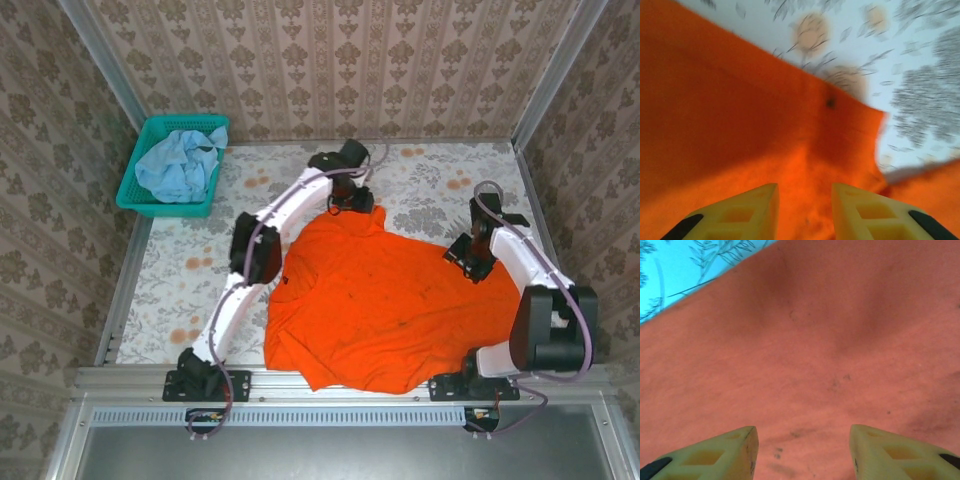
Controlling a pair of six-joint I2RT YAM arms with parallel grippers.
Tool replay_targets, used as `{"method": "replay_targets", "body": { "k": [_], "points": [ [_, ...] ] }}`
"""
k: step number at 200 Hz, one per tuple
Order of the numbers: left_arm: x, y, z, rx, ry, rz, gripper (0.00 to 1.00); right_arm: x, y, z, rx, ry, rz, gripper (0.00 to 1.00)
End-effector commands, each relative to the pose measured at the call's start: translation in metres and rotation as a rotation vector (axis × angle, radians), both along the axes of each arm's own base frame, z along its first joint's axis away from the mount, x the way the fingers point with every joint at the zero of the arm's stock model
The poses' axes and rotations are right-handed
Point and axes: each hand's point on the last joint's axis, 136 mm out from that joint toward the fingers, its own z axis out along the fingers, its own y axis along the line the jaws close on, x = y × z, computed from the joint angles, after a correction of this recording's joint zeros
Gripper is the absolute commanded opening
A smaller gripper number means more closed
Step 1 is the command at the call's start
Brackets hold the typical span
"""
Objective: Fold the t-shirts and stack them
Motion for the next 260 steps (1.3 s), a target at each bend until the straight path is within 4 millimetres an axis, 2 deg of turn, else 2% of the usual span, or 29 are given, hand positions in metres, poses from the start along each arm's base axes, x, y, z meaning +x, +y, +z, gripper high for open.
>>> {"method": "replay_targets", "body": {
  "k": [1,33,45,75,94,102,103,105,126,179,197,212,222,240,260],
  "points": [
    [0.008,0.040,-0.024,0.108,0.072,0.120,0.31,0.017,0.005,-0.007,0.000,0.005,0.006,0.52],
    [0.038,0.082,-0.048,0.193,0.057,0.261,0.31,0.042,0.022,-0.023,0.007,0.033,0.033,0.53],
    [0.052,0.098,-0.050,0.209,0.039,0.312,0.30,0.053,0.030,-0.031,0.031,0.048,0.020,0.53],
    [0.086,0.125,-0.052,0.169,0.004,0.392,0.29,0.088,0.052,-0.047,0.029,0.041,0.050,0.54],
    [0.107,0.140,-0.046,0.144,-0.030,0.432,0.29,0.112,0.066,-0.056,0.028,0.053,0.069,0.55],
    [0.112,0.140,-0.044,0.140,-0.049,0.439,0.29,0.129,0.071,-0.055,0.009,0.032,0.097,0.55],
    [0.120,0.153,-0.043,0.138,-0.052,0.464,0.29,0.131,0.072,-0.056,0.009,0.031,0.100,0.55],
    [0.124,0.158,-0.041,0.133,-0.057,0.475,0.29,0.136,0.074,-0.055,0.009,0.023,0.105,0.55],
    [0.152,0.183,-0.031,0.078,-0.103,0.543,0.29,0.175,0.081,-0.051,0.002,-0.014,0.099,0.57],
    [0.214,0.229,0.001,-0.062,-0.255,0.652,0.28,0.277,0.108,-0.053,0.058,-0.144,0.174,0.62],
    [0.229,0.239,0.013,-0.116,-0.297,0.675,0.29,0.303,0.111,-0.037,0.048,-0.193,0.214,0.67],
    [0.236,0.244,0.027,-0.155,-0.322,0.666,0.34,0.315,0.110,-0.012,0.024,-0.239,0.240,0.72],
    [0.236,0.242,0.044,-0.180,-0.336,0.641,0.38,0.320,0.108,0.011,0.003,-0.278,0.266,0.77],
    [0.230,0.240,0.086,-0.201,-0.372,0.601,0.51,0.315,0.099,0.053,-0.047,-0.327,0.307,0.82],
    [0.213,0.239,0.137,-0.229,-0.392,0.588,0.62,0.294,0.086,0.094,-0.088,-0.341,0.349,0.83]
  ]
}}
